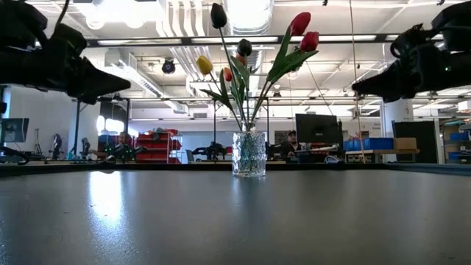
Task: Sort flowers into vase by color
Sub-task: Return to Home Position
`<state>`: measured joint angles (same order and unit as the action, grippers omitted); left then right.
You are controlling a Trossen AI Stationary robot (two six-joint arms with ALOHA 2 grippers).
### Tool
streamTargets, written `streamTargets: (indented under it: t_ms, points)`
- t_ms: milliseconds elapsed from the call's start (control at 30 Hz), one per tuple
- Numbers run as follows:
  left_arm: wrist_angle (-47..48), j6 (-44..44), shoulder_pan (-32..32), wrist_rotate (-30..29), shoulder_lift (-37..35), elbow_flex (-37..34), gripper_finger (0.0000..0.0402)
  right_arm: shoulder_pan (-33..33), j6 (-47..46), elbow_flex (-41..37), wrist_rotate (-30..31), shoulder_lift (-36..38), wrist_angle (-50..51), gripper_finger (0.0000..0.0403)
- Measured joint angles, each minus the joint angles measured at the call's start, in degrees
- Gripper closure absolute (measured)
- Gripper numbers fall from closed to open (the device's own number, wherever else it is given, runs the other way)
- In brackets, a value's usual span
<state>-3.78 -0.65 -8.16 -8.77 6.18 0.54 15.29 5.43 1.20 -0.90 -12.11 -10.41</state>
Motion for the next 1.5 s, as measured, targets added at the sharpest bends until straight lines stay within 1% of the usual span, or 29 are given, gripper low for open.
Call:
streamTargets:
  t_ms: [67,100,133,200,233,267,333,467,533,600,667,1067,1500]
  points:
    - [1.5,-0.3,0.0,1.1,-4.9,0.0,0.0402,0.0,-0.1,-0.4,0.1,3.1,0.3,0.0394]
    - [1.7,-1.1,-0.1,2.1,-6.3,0.1,0.0402,0.0,-0.2,-0.5,1.3,4.8,1.6,0.0394]
    - [1.9,-1.9,-0.2,2.1,-6.2,0.4,0.0402,0.0,-0.5,-0.5,3.3,6.5,3.4,0.0394]
    - [3.2,-2.2,-0.4,0.3,-5.5,0.7,0.0402,0.0,-1.4,-0.5,7.1,10.1,7.6,0.0394]
    - [3.1,-2.0,-0.7,0.0,-5.0,0.7,0.0402,0.1,-1.9,-0.5,7.4,11.4,8.5,0.0394]
    - [3.2,-1.4,-0.7,0.0,-4.8,0.7,0.0402,0.0,-2.3,-0.5,6.5,12.2,8.4,0.0394]
    - [3.3,-0.4,-0.7,0.5,-5.1,0.7,0.0402,0.0,-2.5,-0.5,5.2,12.1,7.6,0.0394]
    - [3.1,-0.2,-0.9,0.3,-5.7,0.6,0.0402,0.1,-2.6,-0.5,7.5,12.0,8.3,0.0394]
    - [2.9,-0.1,-1.5,-0.2,-5.6,0.6,0.0402,0.1,-2.6,-0.5,9.9,12.1,7.9,0.0393]
    - [2.9,0.4,-1.8,-0.3,-5.3,0.6,0.0402,0.1,-2.2,-0.5,14.0,11.7,7.6,0.0393]
    - [2.9,0.8,-1.8,-0.3,-4.7,0.6,0.0402,0.1,-1.5,-0.5,15.7,11.1,7.4,0.0393]
    - [2.8,1.2,-1.8,-1.1,-0.7,0.6,0.0402,0.1,-2.4,-0.5,15.7,7.1,7.5,0.0393]
    - [2.5,1.2,-1.8,-1.2,2.5,0.5,0.0402,0.1,-2.3,-0.6,15.8,6.7,7.5,0.0393]
